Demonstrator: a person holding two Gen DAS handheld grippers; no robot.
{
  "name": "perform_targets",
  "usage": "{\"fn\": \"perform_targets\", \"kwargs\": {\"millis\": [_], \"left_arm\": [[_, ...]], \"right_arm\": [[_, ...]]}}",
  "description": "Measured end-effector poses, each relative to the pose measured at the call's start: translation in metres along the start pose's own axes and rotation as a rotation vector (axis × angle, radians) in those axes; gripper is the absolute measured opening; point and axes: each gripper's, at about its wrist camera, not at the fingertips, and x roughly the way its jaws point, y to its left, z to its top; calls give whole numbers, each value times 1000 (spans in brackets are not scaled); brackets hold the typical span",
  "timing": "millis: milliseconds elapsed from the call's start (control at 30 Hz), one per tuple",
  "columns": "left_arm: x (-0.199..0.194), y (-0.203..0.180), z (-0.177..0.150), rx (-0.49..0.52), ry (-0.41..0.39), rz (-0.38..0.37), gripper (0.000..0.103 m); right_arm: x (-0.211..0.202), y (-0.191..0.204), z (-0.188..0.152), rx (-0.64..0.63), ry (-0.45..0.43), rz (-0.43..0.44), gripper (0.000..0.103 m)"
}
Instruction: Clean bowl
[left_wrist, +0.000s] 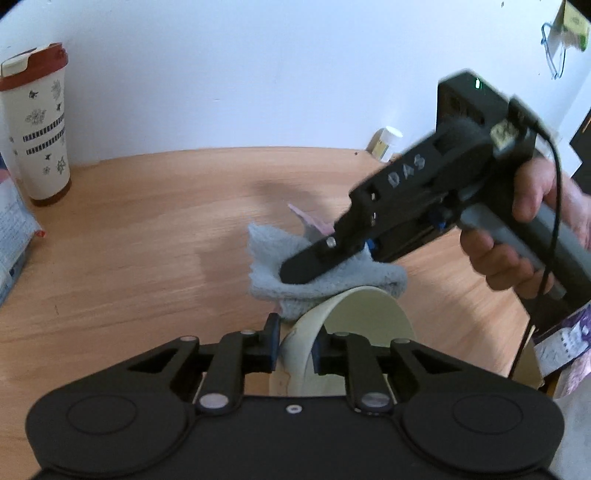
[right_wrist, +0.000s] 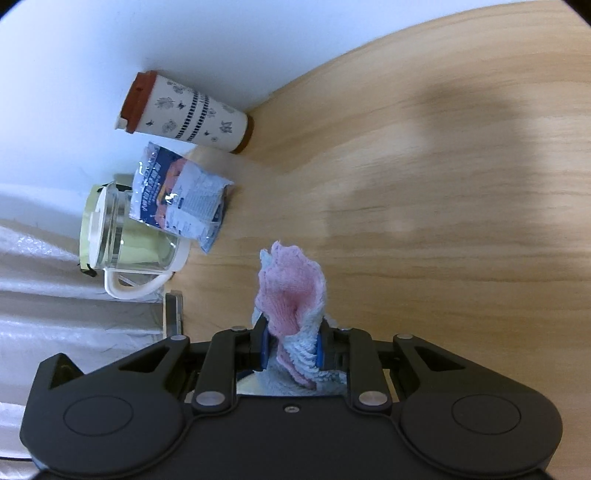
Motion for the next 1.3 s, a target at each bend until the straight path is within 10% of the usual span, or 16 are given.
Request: {"fn": "perform_targets", "kwargs": {"millis": [333,733,1300], "left_arm": [[-1,-2,-2,-11,-20,14,15],[-4,6,-2,-118,-58,31,16],[-9,32,-4,-376,-129,33,16]], "right_arm": [[3,-37,-26,155,59,-84,24],[-25,-1,-9,160,-89,32,23],[-33,-63,-49,647,-219,226,23]]}}
